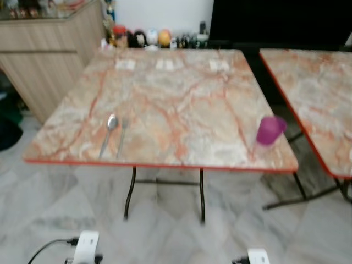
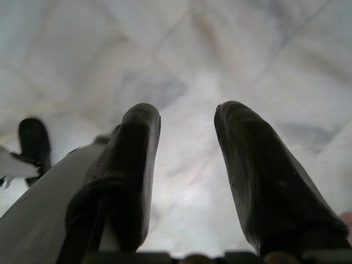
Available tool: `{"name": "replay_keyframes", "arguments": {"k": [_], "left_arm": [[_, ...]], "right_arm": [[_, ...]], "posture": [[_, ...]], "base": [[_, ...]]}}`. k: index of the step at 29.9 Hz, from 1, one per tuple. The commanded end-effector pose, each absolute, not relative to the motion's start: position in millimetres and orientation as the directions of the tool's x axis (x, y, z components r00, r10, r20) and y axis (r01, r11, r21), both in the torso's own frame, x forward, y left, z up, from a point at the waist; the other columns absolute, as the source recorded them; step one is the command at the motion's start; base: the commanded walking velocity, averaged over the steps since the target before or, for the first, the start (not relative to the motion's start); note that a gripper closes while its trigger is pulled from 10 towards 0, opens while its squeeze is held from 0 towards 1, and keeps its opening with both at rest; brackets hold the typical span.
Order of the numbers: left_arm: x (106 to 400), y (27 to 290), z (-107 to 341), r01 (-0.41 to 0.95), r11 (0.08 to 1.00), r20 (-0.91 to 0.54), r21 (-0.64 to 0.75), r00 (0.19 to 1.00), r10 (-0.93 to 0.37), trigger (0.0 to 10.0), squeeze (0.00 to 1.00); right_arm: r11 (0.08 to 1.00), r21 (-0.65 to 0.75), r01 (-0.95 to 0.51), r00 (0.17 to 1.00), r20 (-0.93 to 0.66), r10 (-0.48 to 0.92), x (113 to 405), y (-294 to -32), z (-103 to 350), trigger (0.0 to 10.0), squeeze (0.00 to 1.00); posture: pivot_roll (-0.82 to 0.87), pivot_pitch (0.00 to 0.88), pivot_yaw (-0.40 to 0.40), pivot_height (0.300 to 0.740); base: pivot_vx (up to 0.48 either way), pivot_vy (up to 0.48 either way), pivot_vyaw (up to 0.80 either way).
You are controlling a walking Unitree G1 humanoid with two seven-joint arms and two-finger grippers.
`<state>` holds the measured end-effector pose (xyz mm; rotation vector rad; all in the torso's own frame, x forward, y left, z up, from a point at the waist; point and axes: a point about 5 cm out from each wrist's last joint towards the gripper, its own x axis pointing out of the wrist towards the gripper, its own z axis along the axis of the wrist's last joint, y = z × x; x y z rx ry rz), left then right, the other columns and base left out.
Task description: Setting the table
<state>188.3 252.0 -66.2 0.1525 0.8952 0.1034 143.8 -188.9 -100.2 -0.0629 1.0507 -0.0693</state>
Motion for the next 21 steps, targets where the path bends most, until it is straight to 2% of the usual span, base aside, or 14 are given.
{"name": "replay_keyframes", "arguments": {"k": [1,4,5,6,7,20,21], "left_arm": [[182.3,255.6,-68.4,-0.034,0.983,-0.781,0.183,0.602,0.166,10.0,0.0],[183.2,255.8,-67.9,-0.034,0.983,-0.779,0.182,0.605,0.165,10.0,0.0],[183.4,255.7,-67.8,-0.034,0.983,-0.778,0.181,0.606,0.165,10.0,0.0],[183.6,255.6,-67.7,-0.034,0.983,-0.778,0.181,0.607,0.164,10.0,0.0],[184.1,255.4,-67.5,-0.034,0.983,-0.777,0.181,0.608,0.164,10.0,0.0],[186.9,253.1,-66.7,-0.035,0.984,-0.77,0.176,0.618,0.16,10.0,0.0],[187.3,252.6,-66.5,-0.036,0.984,-0.769,0.173,0.62,0.158,10.0,0.0]], "right_arm": [[0.997,-0.075,0.028,0.494,-0.866,-0.079,143.0,-185.1,-101.0,10.0,0.0],[0.997,-0.075,0.031,0.495,-0.865,-0.08,143.0,-185.2,-100.9,10.0,0.0],[0.997,-0.072,0.033,0.497,-0.864,-0.079,143.1,-185.0,-100.9,10.0,0.32],[0.997,-0.069,0.033,0.499,-0.863,-0.076,143.3,-184.8,-100.8,10.0,0.8],[0.998,-0.06,0.033,0.504,-0.861,-0.068,143.6,-184.1,-100.6,10.0,1.0],[0.998,-0.064,0.029,0.503,-0.861,-0.07,143.1,-184.8,-100.7,10.0,1.0],[0.997,-0.065,0.028,0.503,-0.861,-0.07,143.0,-184.9,-100.7,10.0,0.07]], "posture": [[0.06,0.0,-0.01,0.74],[0.06,0.0,-0.01,0.74],[0.06,0.0,-0.01,0.74],[0.06,0.0,-0.01,0.74],[0.06,0.0,-0.01,0.74],[0.06,0.002,-0.014,0.74],[0.06,0.002,-0.014,0.74]], "base": [[0.0,0.0,0.0],[0.0,0.0,0.0],[0.0,0.0,0.0],[0.0,0.0,0.0],[0.0,0.0,0.0],[0.0,0.0,0.0],[0.0,0.0,0.0]]}}
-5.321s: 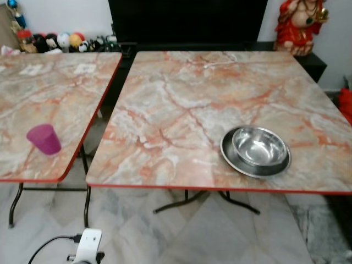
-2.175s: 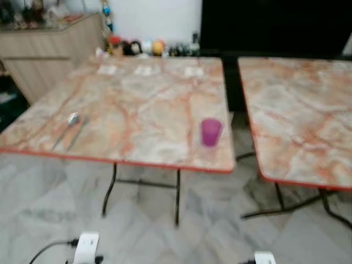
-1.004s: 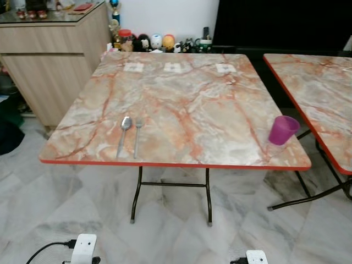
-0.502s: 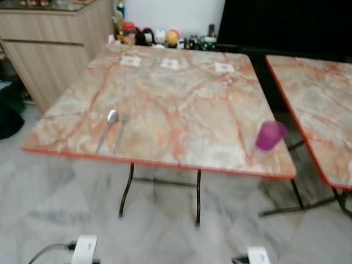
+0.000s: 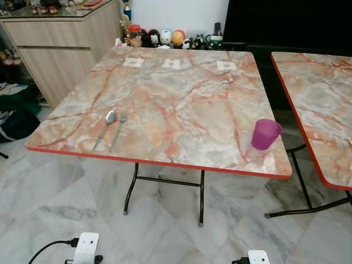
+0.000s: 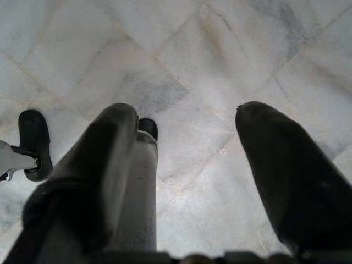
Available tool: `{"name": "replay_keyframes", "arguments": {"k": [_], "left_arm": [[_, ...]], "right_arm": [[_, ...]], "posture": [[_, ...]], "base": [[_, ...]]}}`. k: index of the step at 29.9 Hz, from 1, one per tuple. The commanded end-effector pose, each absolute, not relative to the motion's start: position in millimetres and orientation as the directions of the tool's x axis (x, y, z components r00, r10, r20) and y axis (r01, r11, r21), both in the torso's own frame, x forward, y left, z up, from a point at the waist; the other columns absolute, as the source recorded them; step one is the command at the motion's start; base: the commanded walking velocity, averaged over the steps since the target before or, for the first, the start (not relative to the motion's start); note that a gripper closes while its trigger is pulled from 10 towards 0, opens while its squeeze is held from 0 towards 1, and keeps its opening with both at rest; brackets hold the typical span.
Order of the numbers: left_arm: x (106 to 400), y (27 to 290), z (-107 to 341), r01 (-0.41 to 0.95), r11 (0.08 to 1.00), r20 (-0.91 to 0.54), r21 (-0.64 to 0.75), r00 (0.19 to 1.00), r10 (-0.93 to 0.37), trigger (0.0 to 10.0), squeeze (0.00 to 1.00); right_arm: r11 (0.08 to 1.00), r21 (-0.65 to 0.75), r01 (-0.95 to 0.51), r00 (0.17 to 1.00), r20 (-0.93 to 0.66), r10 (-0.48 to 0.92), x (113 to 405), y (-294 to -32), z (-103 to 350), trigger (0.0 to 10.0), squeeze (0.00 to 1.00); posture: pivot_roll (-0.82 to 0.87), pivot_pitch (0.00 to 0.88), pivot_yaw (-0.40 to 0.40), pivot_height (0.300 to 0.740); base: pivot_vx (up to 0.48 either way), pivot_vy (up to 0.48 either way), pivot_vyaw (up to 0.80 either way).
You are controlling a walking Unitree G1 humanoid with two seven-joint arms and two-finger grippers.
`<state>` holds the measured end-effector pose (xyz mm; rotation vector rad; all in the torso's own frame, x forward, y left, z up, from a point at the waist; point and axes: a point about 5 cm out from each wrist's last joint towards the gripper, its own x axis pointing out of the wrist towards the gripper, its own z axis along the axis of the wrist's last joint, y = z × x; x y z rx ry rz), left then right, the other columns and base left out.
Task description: Setting the table
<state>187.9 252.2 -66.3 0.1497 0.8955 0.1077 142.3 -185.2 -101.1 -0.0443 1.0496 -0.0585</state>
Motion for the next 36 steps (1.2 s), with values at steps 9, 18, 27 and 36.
{"name": "replay_keyframes", "arguments": {"k": [9,18,27,36], "left_arm": [[188.3,251.1,-66.5,-0.029,0.986,-0.77,0.166,0.62,0.148,10.0,0.0],[190.6,251.1,-65.2,-0.039,0.987,-0.765,0.153,0.627,0.144,10.0,0.0],[191.7,250.6,-64.7,-0.04,0.987,-0.761,0.153,0.632,0.144,10.0,0.0],[190.4,250.2,-65.5,-0.04,0.987,-0.762,0.153,0.631,0.144,10.0,0.0]], "right_arm": [[0.998,-0.063,0.025,0.502,-0.862,-0.067,142.8,-184.9,-100.8,10.0,0.0],[0.998,-0.057,0.029,0.505,-0.861,-0.063,143.8,-184.6,-100.5,10.0,0.0],[0.998,-0.06,0.024,0.505,-0.861,-0.064,144.1,-185.1,-100.3,10.0,0.0],[0.998,-0.064,0.026,0.512,-0.856,-0.068,143.7,-185.6,-100.2,10.0,0.0]], "posture": [[0.06,0.002,-0.011,0.74],[0.06,0.016,-0.011,0.74],[0.06,0.021,-0.013,0.74],[0.06,0.005,-0.013,0.74]], "base": [[0.0,0.0,0.0],[0.302,0.0,0.0],[0.265,0.0,0.0],[0.0,0.0,0.0]]}}
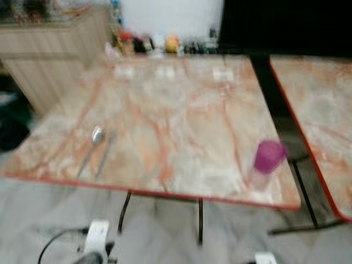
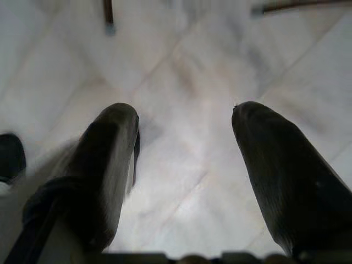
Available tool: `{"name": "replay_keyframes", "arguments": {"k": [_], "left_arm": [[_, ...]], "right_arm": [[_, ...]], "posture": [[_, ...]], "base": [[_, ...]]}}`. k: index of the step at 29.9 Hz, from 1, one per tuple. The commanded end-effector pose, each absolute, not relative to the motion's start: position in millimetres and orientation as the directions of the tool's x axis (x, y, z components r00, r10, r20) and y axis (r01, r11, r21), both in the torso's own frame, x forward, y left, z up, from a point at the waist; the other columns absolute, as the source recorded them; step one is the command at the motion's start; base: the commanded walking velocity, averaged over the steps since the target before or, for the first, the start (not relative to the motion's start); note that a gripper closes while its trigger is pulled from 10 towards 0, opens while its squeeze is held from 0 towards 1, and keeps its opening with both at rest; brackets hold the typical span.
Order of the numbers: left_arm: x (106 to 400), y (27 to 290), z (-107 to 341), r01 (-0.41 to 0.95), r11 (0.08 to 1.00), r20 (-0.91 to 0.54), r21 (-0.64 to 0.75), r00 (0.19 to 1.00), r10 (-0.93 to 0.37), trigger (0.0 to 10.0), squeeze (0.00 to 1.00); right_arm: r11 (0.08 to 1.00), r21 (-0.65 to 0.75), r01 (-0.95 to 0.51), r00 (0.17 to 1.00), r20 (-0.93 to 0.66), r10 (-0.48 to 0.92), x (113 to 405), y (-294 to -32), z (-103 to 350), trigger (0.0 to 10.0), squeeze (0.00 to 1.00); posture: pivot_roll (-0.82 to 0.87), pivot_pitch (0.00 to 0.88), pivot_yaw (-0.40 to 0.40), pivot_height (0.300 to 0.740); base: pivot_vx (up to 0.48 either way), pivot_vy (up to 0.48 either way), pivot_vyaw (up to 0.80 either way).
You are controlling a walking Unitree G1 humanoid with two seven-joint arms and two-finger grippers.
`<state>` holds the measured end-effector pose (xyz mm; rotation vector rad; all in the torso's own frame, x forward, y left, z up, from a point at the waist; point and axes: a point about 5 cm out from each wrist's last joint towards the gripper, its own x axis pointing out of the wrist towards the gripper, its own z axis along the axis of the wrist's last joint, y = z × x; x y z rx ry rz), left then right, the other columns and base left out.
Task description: Setting the table
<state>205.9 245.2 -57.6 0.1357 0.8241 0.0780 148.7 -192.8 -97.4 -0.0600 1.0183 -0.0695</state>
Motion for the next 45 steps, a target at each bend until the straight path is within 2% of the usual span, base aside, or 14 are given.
{"name": "replay_keyframes", "arguments": {"k": [1,7,12,17,18,19,21,29,38,41,45], "left_arm": [[190.3,250.1,-65.5,-0.04,0.987,-0.762,0.153,0.631,0.144,10.0,0.0],[188.7,249.2,-66.6,-0.038,0.987,-0.764,0.153,0.629,0.143,10.0,0.0],[185.3,249.3,-68.3,-0.041,0.987,-0.768,0.158,0.623,0.149,10.0,0.0],[183.0,248.9,-69.5,-0.039,0.987,-0.771,0.155,0.62,0.146,10.0,0.0],[182.2,248.7,-69.9,-0.038,0.987,-0.772,0.154,0.619,0.145,10.0,0.0],[181.2,248.1,-70.6,-0.037,0.988,-0.774,0.153,0.617,0.143,10.0,0.0],[180.5,247.5,-71.1,-0.038,0.988,-0.775,0.152,0.616,0.143,10.0,0.0],[178.2,246.2,-72.5,-0.045,0.988,-0.776,0.147,0.614,0.144,10.0,0.0],[180.3,245.9,-71.6,-0.049,0.988,-0.772,0.146,0.618,0.145,10.0,0.0],[181.4,247.0,-70.8,-0.053,0.988,-0.771,0.148,0.619,0.149,10.0,0.0],[183.3,248.2,-69.7,-0.056,0.987,-0.77,0.151,0.62,0.153,10.0,0.0]], "right_arm": [[0.998,-0.065,0.027,0.514,-0.855,-0.07,143.7,-185.7,-100.1,10.0,0.0],[0.996,-0.062,0.07,0.535,-0.84,-0.09,143.4,-186.6,-99.5,10.0,0.0],[0.955,-0.01,0.298,0.582,-0.791,-0.19,141.1,-189.7,-97.3,10.0,0.0],[0.922,0.018,0.388,0.608,-0.756,-0.241,140.7,-192.1,-95.0,10.0,0.0],[0.924,0.024,0.38,0.687,-0.677,-0.265,160.6,-191.5,-83.9,10.0,0.0],[0.934,0.025,0.356,0.826,-0.475,-0.302,199.8,-187.4,-50.9,10.0,0.0],[0.936,0.029,0.352,0.869,-0.382,-0.315,207.6,-184.7,-33.4,10.0,0.0],[0.907,0.035,0.419,0.898,-0.166,-0.408,179.2,-199.8,7.0,10.0,0.0],[0.896,0.007,0.444,0.88,-0.192,-0.434,154.4,-199.9,21.0,10.0,0.0],[0.902,-0.009,0.431,0.893,-0.139,-0.428,161.4,-203.0,33.9,10.0,0.0],[0.914,-0.007,0.405,0.914,-0.026,-0.405,196.1,-209.2,67.7,10.0,0.0]], "posture": [[0.06,0.002,-0.014,0.74],[0.06,0.0,-0.022,0.74],[0.04,0.0,-0.041,0.74],[0.04,0.0,-0.049,0.74],[0.04,0.0,-0.05,0.74],[0.03,0.0,-0.055,0.74],[0.03,0.0,-0.059,0.74],[0.02,0.0,-0.072,0.74],[0.02,0.0,-0.078,0.74],[0.02,0.0,-0.076,0.74],[0.01,0.0,-0.066,0.74]], "base": [[0.0,0.0,0.0],[0.0,0.0,0.0],[0.0,0.0,0.0],[0.0,0.0,0.0],[0.0,0.0,0.0],[0.0,0.0,0.0],[0.0,0.0,0.0],[0.0,0.0,0.0],[0.0,0.0,0.0],[0.0,0.0,0.0],[0.0,0.0,0.0]]}}
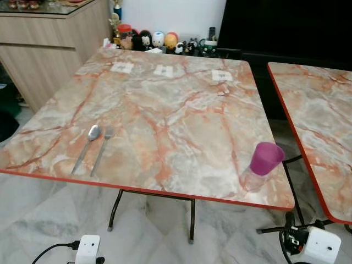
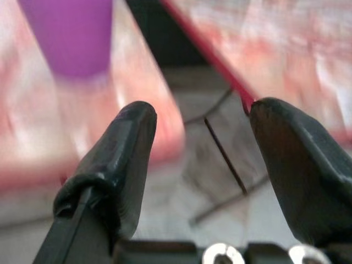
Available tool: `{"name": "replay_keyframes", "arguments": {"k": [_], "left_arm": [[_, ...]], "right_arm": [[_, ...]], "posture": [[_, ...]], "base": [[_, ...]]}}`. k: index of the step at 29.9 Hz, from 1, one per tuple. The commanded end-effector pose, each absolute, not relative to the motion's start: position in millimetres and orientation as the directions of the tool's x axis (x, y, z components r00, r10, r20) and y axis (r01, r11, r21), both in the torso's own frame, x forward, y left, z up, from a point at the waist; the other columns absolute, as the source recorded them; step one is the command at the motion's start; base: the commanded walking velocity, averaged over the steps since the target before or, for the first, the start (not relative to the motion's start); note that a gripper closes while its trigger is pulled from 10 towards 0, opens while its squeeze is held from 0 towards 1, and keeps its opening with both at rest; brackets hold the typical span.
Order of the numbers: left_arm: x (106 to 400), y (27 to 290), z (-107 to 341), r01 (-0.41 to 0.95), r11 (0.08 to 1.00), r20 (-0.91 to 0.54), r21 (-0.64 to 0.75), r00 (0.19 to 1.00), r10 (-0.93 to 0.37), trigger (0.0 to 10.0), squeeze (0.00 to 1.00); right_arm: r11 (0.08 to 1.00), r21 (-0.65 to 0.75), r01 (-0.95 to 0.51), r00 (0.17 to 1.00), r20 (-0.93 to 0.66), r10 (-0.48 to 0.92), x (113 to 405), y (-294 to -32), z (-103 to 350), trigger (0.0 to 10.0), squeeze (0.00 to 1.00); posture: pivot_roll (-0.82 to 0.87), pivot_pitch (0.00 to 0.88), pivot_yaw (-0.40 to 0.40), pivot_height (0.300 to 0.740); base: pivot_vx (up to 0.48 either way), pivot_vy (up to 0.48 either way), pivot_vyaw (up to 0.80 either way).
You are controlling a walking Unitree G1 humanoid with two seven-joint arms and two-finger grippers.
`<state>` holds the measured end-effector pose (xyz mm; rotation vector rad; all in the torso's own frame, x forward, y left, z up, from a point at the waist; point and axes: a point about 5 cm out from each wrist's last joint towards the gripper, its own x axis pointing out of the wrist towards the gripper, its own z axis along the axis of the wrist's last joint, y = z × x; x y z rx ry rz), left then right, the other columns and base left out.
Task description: Setting the table
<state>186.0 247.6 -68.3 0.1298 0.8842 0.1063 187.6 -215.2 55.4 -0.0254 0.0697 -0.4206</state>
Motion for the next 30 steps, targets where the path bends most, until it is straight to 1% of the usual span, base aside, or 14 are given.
{"name": "replay_keyframes", "arguments": {"k": [1,2,5,6,7,8,9,11,15,19,20,23,25,30], "left_arm": [[183.6,248.2,-69.5,-0.056,0.987,-0.769,0.151,0.62,0.153,10.0,0.0],[184.7,248.5,-68.9,-0.056,0.987,-0.768,0.151,0.622,0.153,10.0,0.0],[185.8,248.9,-68.3,-0.058,0.987,-0.766,0.151,0.624,0.154,10.0,0.0],[186.7,249.2,-67.7,-0.062,0.987,-0.764,0.151,0.626,0.156,10.0,0.0],[186.7,249.2,-67.7,-0.062,0.987,-0.764,0.151,0.626,0.156,10.0,0.0],[187.4,249.4,-67.3,-0.065,0.986,-0.762,0.151,0.628,0.158,10.0,0.0],[187.4,249.4,-67.3,-0.065,0.986,-0.762,0.151,0.628,0.158,10.0,0.0],[188.1,250.2,-66.7,-0.067,0.986,-0.761,0.152,0.629,0.16,10.0,0.0],[189.1,250.2,-66.3,-0.069,0.986,-0.76,0.153,0.629,0.162,10.0,0.0],[189.4,250.1,-66.2,-0.071,0.986,-0.759,0.153,0.63,0.163,10.0,0.0],[189.6,250.0,-66.1,-0.071,0.986,-0.759,0.153,0.63,0.163,10.0,0.0],[189.8,249.8,-66.0,-0.072,0.986,-0.759,0.152,0.631,0.163,10.0,0.0],[189.3,249.7,-66.3,-0.068,0.986,-0.761,0.152,0.628,0.161,10.0,0.0],[189.0,249.8,-66.5,-0.068,0.986,-0.763,0.152,0.627,0.16,10.0,0.0]], "right_arm": [[0.916,0.006,0.4,0.916,-0.01,-0.4,203.3,-209.7,74.1,10.0,0.0],[0.932,-0.005,0.362,0.932,0.016,-0.362,227.3,-209.6,90.2,10.0,0.0],[0.949,0.006,0.317,0.946,0.071,-0.316,249.8,-207.3,109.1,10.0,0.0],[0.966,-0.011,0.258,0.959,0.126,-0.255,271.4,-202.3,129.9,10.0,0.0],[0.966,-0.011,0.258,0.959,0.126,-0.255,271.4,-202.3,129.9,10.0,0.0],[0.975,0.009,0.223,0.961,0.164,-0.222,289.0,-197.2,149.1,10.0,0.0],[0.975,0.009,0.223,0.961,0.164,-0.222,289.0,-197.2,149.1,10.0,0.0],[0.987,0.013,0.159,0.963,0.218,-0.158,310.1,-186.1,174.3,10.0,0.0],[0.995,-0.036,0.088,0.984,0.161,-0.081,337.3,-170.0,202.0,10.0,0.0],[0.997,-0.005,0.08,0.988,0.133,-0.079,341.2,-164.6,209.1,10.0,0.0],[0.997,0.024,0.076,0.994,0.077,-0.078,340.4,-159.8,207.2,10.0,0.0],[0.995,0.035,0.098,0.995,0.031,-0.099,334.9,-157.9,204.2,10.0,0.0],[0.992,0.039,0.121,0.992,-0.046,-0.119,323.6,-155.3,195.2,10.0,0.0],[0.993,0.041,0.112,0.989,-0.105,-0.107,310.4,-149.0,186.4,10.0,0.0]], "posture": [[0.01,0.0,-0.066,0.74],[0.01,0.0,-0.059,0.74],[0.02,0.0,-0.05,0.74],[0.02,0.0,-0.049,0.74],[0.02,0.0,-0.049,0.74],[0.03,0.0,-0.045,0.74],[0.03,0.0,-0.045,0.74],[0.02,0.0,-0.035,0.74],[0.03,0.0,-0.029,0.74],[0.03,0.0,-0.033,0.74],[0.03,0.0,-0.033,0.74],[0.03,0.0,-0.035,0.74],[0.02,0.011,-0.037,0.74],[0.02,0.011,-0.037,0.74]], "base": [[0.0,0.0,0.0],[0.0,0.0,0.0],[0.0,0.0,0.0],[0.0,0.0,0.0],[0.0,0.0,0.0],[0.0,0.0,0.0],[0.0,0.0,0.0],[0.0,0.0,0.0],[0.0,0.0,0.0],[0.0,0.0,0.0],[0.0,0.0,0.0],[0.0,0.0,0.0],[0.0,0.0,0.0],[0.0,0.0,0.0]]}}
